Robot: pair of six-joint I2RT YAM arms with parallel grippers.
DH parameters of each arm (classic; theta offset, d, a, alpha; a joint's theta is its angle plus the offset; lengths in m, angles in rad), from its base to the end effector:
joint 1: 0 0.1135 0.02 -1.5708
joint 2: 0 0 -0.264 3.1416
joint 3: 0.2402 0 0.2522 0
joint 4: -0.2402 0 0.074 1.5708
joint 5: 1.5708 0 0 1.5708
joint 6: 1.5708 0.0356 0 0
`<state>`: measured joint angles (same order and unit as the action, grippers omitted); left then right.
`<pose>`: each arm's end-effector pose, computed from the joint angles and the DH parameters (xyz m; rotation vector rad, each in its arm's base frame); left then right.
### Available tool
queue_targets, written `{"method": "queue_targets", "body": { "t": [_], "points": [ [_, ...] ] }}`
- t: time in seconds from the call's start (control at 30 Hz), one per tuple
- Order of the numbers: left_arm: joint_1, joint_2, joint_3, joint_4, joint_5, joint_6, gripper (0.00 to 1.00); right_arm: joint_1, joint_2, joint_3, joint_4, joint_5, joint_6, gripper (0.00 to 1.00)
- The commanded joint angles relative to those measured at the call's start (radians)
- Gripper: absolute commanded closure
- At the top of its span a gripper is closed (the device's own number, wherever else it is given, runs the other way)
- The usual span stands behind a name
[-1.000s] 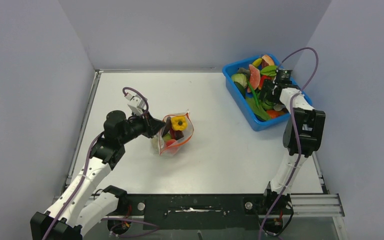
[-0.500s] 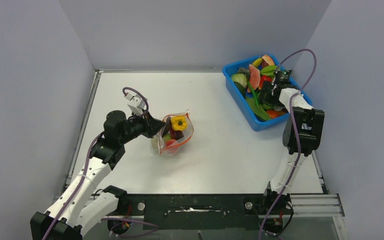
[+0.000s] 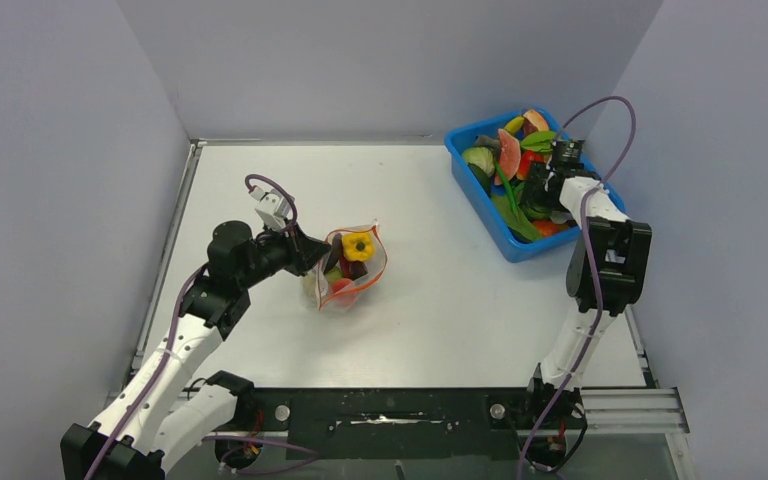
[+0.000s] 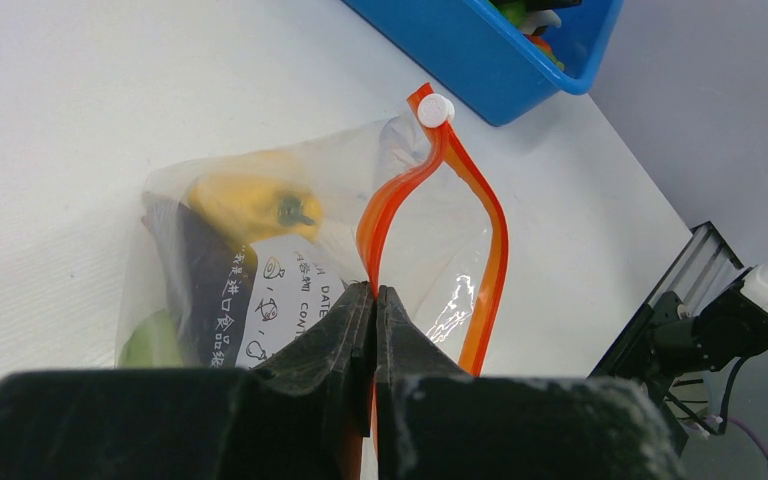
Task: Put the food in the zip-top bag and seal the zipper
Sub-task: Pick up the fake fruit from the bin, then place the fake fruit in the zipper food storage bag.
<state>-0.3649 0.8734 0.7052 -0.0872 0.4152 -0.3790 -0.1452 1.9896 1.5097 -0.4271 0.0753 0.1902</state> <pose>0.1865 -0.0866 0.3071 0.2918 1.8766 -0.8940 0.4348 -0.0663 0.2086 0.4449 2.4354 -0.0740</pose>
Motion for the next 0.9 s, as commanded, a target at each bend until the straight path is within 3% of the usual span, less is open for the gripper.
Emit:
{"method": "queue_targets", "body": {
  "t": [0.0, 0.53, 0.87],
  "points": [
    [0.000, -0.010, 0.010, 0.049, -0.011, 0.020, 1.00, -0.004, -0.130, -0.018, 0.034, 0.065, -0.001, 0.49],
    [0.007, -0.010, 0.001, 0.056, -0.010, 0.019, 1.00, 0.106, -0.425, -0.201, 0.084, 0.176, 0.029, 0.50],
    [0.004, 0.006, -0.001, 0.079, 0.005, -0.012, 1.00, 0.225, -0.626, -0.291, 0.052, 0.138, 0.040, 0.50]
  ]
}}
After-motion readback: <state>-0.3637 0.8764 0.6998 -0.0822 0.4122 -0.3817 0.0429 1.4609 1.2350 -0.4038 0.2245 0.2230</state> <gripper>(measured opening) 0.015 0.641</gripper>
